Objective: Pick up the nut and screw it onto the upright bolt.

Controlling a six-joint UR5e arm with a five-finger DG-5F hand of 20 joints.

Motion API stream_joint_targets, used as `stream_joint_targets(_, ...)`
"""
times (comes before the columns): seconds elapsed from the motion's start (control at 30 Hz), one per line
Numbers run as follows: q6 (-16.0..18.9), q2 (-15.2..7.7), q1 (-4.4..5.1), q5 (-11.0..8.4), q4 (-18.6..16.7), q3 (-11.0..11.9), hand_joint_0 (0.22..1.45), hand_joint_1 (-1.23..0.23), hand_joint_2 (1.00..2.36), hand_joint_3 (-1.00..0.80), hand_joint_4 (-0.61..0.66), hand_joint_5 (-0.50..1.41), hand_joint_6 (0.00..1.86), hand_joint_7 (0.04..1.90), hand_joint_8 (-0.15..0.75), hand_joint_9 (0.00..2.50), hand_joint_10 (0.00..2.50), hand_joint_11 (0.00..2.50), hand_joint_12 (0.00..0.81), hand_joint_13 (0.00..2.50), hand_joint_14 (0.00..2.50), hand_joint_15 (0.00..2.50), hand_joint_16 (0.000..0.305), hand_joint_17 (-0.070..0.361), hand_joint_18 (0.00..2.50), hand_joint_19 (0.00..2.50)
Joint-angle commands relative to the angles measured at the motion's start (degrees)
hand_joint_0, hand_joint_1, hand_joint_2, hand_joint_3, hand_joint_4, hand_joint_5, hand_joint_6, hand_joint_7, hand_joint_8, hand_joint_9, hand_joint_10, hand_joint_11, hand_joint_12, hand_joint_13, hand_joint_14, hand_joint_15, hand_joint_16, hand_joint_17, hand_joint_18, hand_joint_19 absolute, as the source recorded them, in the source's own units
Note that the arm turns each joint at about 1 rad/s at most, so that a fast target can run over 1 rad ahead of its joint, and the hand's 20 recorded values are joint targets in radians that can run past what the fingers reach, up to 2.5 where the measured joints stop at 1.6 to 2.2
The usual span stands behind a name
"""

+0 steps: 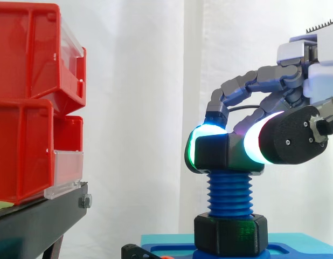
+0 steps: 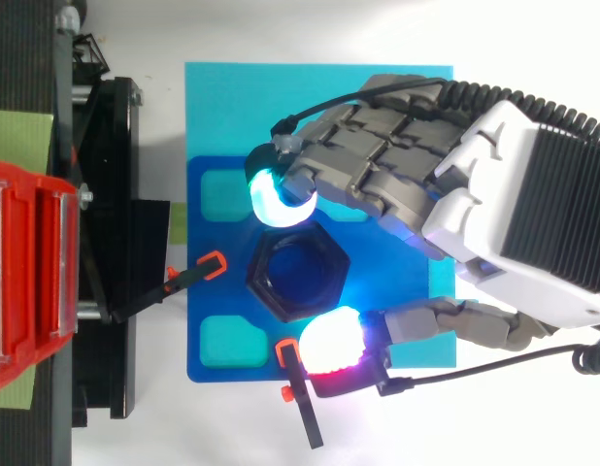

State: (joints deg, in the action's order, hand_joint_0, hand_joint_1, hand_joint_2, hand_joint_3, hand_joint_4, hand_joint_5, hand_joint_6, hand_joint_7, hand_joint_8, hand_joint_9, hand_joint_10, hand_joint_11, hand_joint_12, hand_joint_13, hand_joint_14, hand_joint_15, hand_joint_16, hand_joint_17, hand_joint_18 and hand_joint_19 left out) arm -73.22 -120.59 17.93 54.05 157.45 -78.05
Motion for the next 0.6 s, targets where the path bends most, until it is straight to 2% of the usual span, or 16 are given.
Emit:
stream_joint_targets(0.0,-0.35,0.0,0.0,0.0,-0.56,0.0,0.56,-0.63,1.0,-0.5,0.29,-0.13,0.5,1.12,0.349,0.71,0.01,0.19,0.384,0.73,0.01,0.18,0.046,0.104,0.59,0.23)
stream_joint_targets(0.57,-0.52,0.0,0.18,0.0,-0.65,-0.09,0.56,-0.63,1.0,-0.5,0.29,-0.13,0.5,1.12,0.35,0.72,0.01,0.19,0.384,0.73,0.01,0.18,0.046,0.104,0.59,0.23)
